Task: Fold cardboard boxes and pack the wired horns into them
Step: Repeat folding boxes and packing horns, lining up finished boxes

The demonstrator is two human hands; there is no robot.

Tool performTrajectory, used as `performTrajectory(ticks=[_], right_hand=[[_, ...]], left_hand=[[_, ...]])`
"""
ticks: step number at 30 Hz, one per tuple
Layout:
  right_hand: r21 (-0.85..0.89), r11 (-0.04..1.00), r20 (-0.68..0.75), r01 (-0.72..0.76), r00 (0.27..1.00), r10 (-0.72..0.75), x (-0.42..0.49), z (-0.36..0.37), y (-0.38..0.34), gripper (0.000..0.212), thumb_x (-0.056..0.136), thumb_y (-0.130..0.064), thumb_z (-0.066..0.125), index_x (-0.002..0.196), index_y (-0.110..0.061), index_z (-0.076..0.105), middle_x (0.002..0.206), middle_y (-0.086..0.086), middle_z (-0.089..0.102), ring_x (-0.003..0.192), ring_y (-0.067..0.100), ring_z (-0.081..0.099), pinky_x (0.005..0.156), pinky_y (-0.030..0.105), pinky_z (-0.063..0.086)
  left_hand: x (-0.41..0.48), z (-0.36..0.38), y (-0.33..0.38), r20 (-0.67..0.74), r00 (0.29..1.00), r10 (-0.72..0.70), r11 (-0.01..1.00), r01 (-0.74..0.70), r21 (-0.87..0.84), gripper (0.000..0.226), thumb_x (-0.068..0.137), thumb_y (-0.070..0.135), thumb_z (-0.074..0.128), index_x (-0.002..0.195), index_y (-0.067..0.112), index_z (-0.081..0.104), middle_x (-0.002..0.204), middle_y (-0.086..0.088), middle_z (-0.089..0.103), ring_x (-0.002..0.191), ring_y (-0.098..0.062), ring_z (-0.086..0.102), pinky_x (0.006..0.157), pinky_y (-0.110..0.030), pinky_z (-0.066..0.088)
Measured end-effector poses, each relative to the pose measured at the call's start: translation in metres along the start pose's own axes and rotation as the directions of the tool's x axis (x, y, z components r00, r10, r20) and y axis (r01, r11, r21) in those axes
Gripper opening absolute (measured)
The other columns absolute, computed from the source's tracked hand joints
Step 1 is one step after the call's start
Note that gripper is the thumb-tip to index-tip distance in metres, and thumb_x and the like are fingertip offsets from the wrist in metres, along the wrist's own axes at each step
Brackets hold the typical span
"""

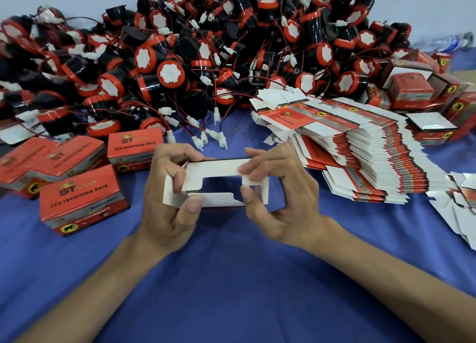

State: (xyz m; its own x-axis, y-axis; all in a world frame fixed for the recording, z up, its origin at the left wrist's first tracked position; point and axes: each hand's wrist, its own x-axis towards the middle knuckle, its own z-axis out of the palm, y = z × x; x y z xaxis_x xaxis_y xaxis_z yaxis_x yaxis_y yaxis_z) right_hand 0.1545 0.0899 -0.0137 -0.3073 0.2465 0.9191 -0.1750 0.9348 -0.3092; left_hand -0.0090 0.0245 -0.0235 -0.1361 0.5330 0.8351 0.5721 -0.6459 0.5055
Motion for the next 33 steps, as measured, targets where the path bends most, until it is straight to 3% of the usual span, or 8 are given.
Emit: performTrajectory(ticks=[4,8,13,16,21,25,29,33], right_hand=[[-0.033,0.999,0.045,0.03,0.999,-0.028,-0.0003,-0.0006,0.0019,0.01,0.085,0.0,0.053,0.087,0.001,0.063,0.087,0.019,0.067,0.078,0.026,0.057,0.082,0.046,0.053],[-0.124,0.991,0.063,0.039,0.998,-0.031,0.0033,-0.0008,-0.0018,0.017,0.077,0.003,0.052,0.078,0.008,0.068,0.084,0.018,0.064,0.071,0.032,0.058,0.069,0.042,0.045],[-0.234,0.971,0.05,0.048,0.998,-0.038,0.0063,-0.0016,-0.0057,0.022,0.076,-0.002,0.049,0.073,0.003,0.07,0.084,0.006,0.051,0.071,0.029,0.05,0.073,0.03,0.036],[-0.251,0.965,0.071,0.077,0.996,-0.061,0.0054,-0.0003,-0.0035,0.026,0.079,0.0,0.045,0.078,0.003,0.071,0.087,0.003,0.044,0.073,0.027,0.047,0.07,0.032,0.037],[-0.184,0.976,0.123,0.117,0.988,-0.095,0.0015,-0.0012,-0.0032,0.02,0.081,0.003,0.041,0.092,-0.008,0.054,0.084,0.003,0.046,0.071,0.028,0.047,0.067,0.038,0.037],[-0.079,0.995,0.133,0.062,0.99,-0.051,0.0026,-0.0005,-0.0041,0.018,0.079,0.005,0.04,0.085,-0.009,0.049,0.078,0.003,0.045,0.068,0.021,0.038,0.063,0.047,0.043],[-0.085,0.996,0.144,-0.009,0.989,0.021,0.0039,-0.0024,-0.005,0.016,0.074,0.003,0.044,0.079,-0.001,0.058,0.068,0.008,0.053,0.065,0.022,0.04,0.063,0.05,0.043],[-0.125,0.991,0.187,-0.042,0.98,0.066,0.0033,-0.0029,-0.0052,0.018,0.074,-0.003,0.047,0.076,0.003,0.064,0.069,0.007,0.06,0.06,0.027,0.048,0.067,0.049,0.042]], left_hand=[[0.001,0.0014,-0.0009,-0.011,0.996,0.086,0.996,-0.086,0.0,0.042,0.1,0.05,0.04,0.084,0.012,0.033,0.104,-0.006,0.039,0.109,0.008,0.047,0.091,-0.011,0.038],[0.0012,0.002,-0.0034,0.007,0.996,0.094,0.994,-0.094,-0.064,0.042,0.1,0.05,0.043,0.085,0.012,0.033,0.104,-0.008,0.039,0.108,0.004,0.054,0.089,-0.016,0.042],[-0.0015,-0.0001,-0.0016,-0.001,1.0,0.028,0.993,-0.027,-0.119,0.041,0.094,0.061,0.044,0.081,0.023,0.035,0.106,0.002,0.044,0.096,-0.023,0.061,0.079,-0.033,0.045],[-0.0002,-0.0034,0.0004,0.003,1.0,0.012,0.998,-0.012,-0.054,0.041,0.096,0.06,0.038,0.076,0.025,0.034,0.106,0.015,0.047,0.092,-0.029,0.061,0.072,-0.039,0.044],[-0.0036,-0.0019,-0.0003,-0.007,1.0,0.02,0.999,-0.02,-0.044,0.04,0.099,0.051,0.04,0.079,0.017,0.036,0.105,0.002,0.045,0.092,-0.025,0.063,0.068,-0.046,0.048],[-0.004,0.0008,0.0003,0.011,0.999,0.048,0.994,-0.047,-0.098,0.034,0.101,0.042,0.043,0.084,0.013,0.036,0.107,-0.005,0.041,0.099,-0.014,0.065,0.076,-0.037,0.051],[-0.0029,-0.0024,0.0009,0.058,0.994,0.096,0.994,-0.099,0.05,0.039,0.103,0.042,0.035,0.082,0.01,0.043,0.106,0.002,0.044,0.103,-0.01,0.062,0.08,-0.03,0.047],[0.0006,-0.0024,0.001,0.123,0.986,0.113,0.983,-0.129,0.133,0.043,0.103,0.043,0.034,0.076,0.012,0.046,0.102,-0.009,0.046,0.101,-0.016,0.06,0.082,-0.021,0.042]])
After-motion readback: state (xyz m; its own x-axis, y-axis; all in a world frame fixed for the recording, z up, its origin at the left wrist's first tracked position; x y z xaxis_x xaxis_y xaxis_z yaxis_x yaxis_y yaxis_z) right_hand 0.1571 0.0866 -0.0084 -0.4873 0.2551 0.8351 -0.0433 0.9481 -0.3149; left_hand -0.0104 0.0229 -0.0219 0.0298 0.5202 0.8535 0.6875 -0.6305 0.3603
